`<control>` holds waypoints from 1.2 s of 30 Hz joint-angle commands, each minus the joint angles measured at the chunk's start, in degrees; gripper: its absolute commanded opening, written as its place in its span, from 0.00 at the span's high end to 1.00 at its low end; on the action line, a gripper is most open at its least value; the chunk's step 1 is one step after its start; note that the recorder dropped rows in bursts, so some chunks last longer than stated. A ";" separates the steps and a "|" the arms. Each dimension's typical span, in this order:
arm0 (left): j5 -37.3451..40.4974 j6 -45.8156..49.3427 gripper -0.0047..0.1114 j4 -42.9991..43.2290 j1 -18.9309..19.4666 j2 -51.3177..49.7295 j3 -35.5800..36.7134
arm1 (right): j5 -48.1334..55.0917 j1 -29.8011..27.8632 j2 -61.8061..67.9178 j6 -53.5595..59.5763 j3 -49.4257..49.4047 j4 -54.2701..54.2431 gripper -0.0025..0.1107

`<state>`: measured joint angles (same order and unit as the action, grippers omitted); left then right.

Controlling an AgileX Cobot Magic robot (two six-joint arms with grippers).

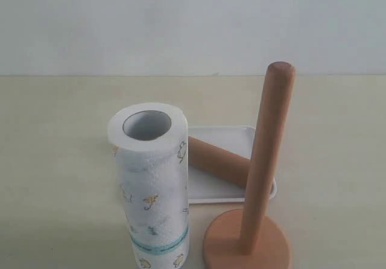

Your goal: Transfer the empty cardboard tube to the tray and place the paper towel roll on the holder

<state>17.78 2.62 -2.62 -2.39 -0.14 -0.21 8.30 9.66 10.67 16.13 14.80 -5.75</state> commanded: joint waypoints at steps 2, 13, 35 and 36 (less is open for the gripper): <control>-0.44 0.10 0.92 0.11 0.11 0.14 0.21 | -5.28 -3.96 -1.46 -10.26 -10.46 0.08 0.98; -0.44 0.10 0.92 0.11 0.11 0.14 0.21 | 0.03 -3.96 -10.67 -10.67 -14.80 0.08 0.98; -0.44 0.10 0.92 0.11 0.11 0.14 0.21 | 10.15 -3.96 -10.67 -11.30 -14.80 -1.61 0.98; -0.44 0.10 0.92 0.11 0.11 0.14 0.21 | 10.15 -3.96 -10.67 -11.03 -14.80 -1.61 0.98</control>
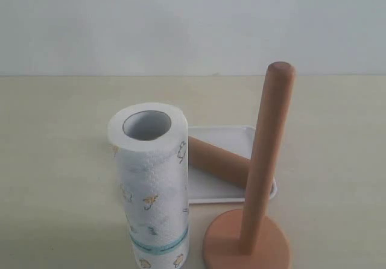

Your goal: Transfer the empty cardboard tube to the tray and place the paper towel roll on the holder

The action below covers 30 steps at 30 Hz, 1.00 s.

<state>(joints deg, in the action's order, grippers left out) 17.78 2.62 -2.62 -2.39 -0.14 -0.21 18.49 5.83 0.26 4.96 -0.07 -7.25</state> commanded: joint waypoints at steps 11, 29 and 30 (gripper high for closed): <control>-0.44 0.10 0.92 0.11 0.11 0.14 0.21 | 0.53 -0.14 -0.26 1.67 0.07 1.30 0.98; -0.44 0.10 0.92 0.11 0.11 0.14 0.21 | 0.53 -0.14 -0.26 -4.96 0.07 6.57 0.98; -0.44 0.10 0.92 0.11 0.11 0.14 0.21 | 0.53 -0.14 -0.26 -4.96 0.07 6.57 0.98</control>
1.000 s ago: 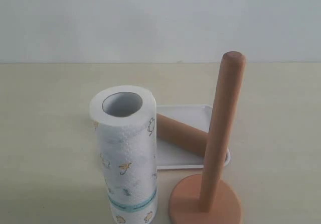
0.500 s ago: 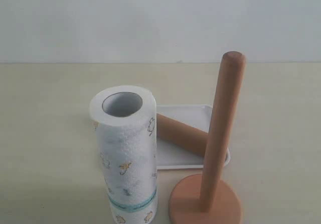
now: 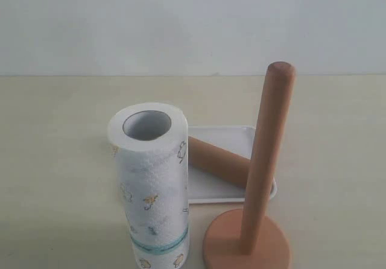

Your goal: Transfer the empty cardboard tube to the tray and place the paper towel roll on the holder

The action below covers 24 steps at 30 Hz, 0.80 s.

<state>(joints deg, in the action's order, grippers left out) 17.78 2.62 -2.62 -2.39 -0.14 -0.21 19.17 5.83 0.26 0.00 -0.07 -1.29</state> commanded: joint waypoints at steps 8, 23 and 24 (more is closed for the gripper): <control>-0.44 0.10 0.92 0.11 0.11 0.14 0.21 | -0.02 -2.60 -0.26 0.00 0.07 0.58 0.98; -0.44 0.10 0.92 0.11 0.11 0.14 0.21 | -0.03 -2.60 -0.26 0.00 0.07 0.46 0.98; -0.44 0.10 0.92 0.11 0.11 0.14 0.21 | -0.03 -2.60 -0.26 0.00 0.07 0.46 0.98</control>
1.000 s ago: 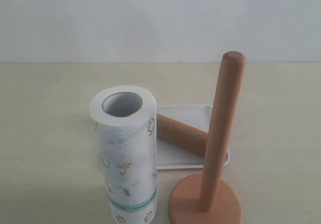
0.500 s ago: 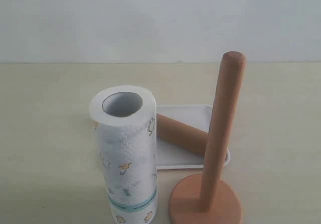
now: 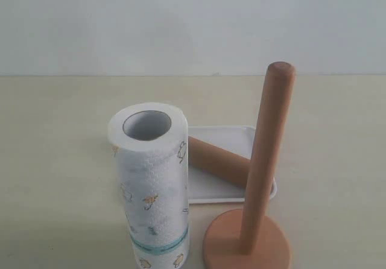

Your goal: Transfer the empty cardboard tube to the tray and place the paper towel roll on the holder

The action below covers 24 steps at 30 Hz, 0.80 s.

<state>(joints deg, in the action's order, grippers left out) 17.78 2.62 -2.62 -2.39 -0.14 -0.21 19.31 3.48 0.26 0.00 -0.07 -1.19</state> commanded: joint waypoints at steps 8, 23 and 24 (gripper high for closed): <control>-0.44 0.10 0.92 0.11 0.11 0.14 0.21 | -0.17 -0.25 -0.26 0.00 0.07 0.37 0.98; -8.34 0.10 0.92 3.96 0.11 0.14 0.21 | -0.17 -0.25 -0.26 0.00 0.07 0.37 0.98; -8.90 0.10 0.92 3.96 0.11 0.14 0.21 | -0.17 -0.25 -0.26 0.00 0.07 0.37 0.98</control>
<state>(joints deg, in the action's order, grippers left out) 11.65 2.62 1.02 -2.39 -0.14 -0.21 19.31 3.48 0.26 0.00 -0.07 -1.19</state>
